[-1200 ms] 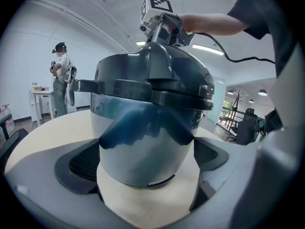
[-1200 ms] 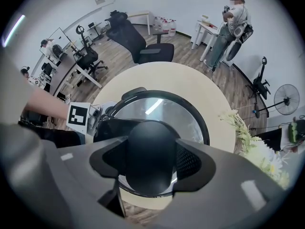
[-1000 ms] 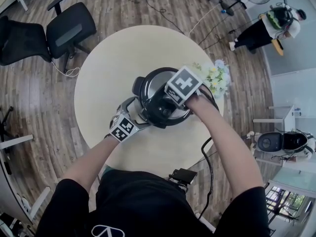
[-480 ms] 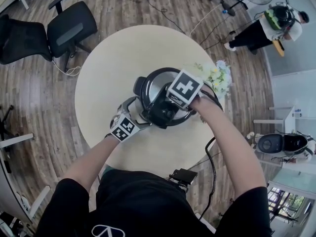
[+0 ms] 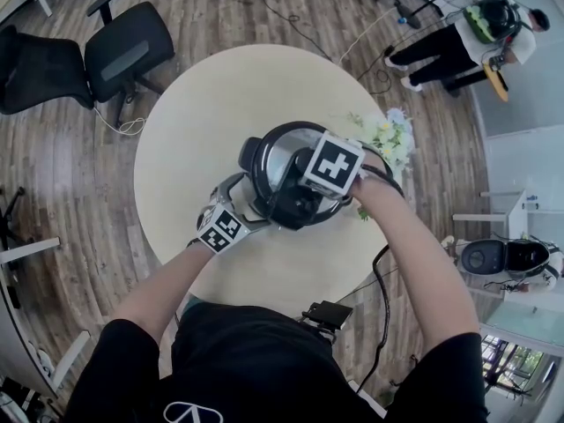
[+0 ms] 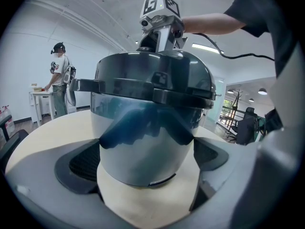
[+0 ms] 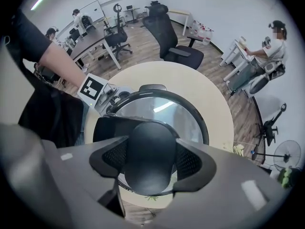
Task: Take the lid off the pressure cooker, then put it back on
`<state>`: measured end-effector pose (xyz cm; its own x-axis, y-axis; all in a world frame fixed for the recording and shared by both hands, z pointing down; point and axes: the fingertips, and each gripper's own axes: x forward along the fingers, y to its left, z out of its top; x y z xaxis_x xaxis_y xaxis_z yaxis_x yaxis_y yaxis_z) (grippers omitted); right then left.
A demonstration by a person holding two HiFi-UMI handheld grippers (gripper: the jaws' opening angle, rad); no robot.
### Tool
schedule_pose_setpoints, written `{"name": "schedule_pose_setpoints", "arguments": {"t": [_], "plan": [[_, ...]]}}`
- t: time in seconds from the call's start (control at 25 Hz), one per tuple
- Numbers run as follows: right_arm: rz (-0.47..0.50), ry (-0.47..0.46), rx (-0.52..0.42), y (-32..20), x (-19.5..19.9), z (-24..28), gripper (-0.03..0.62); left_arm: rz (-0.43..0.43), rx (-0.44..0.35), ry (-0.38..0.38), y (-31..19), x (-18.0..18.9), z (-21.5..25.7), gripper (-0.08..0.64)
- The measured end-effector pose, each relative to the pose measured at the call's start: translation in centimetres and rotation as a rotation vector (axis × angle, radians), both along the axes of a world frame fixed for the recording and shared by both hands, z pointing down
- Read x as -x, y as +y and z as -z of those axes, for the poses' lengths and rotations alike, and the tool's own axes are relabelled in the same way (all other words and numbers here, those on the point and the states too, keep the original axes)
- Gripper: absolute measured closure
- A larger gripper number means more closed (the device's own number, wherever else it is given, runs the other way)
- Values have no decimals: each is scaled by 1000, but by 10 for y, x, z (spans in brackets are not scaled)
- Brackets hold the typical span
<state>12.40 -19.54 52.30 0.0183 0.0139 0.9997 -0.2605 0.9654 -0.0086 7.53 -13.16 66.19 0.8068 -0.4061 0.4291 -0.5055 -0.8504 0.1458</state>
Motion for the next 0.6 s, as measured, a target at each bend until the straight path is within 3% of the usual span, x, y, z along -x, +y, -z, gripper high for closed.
{"name": "schedule_pose_setpoints", "arguments": {"t": [0.6], "plan": [[201,33,-24,2,-1,0,296,3,-2,2,0,0,-1,-31]]}}
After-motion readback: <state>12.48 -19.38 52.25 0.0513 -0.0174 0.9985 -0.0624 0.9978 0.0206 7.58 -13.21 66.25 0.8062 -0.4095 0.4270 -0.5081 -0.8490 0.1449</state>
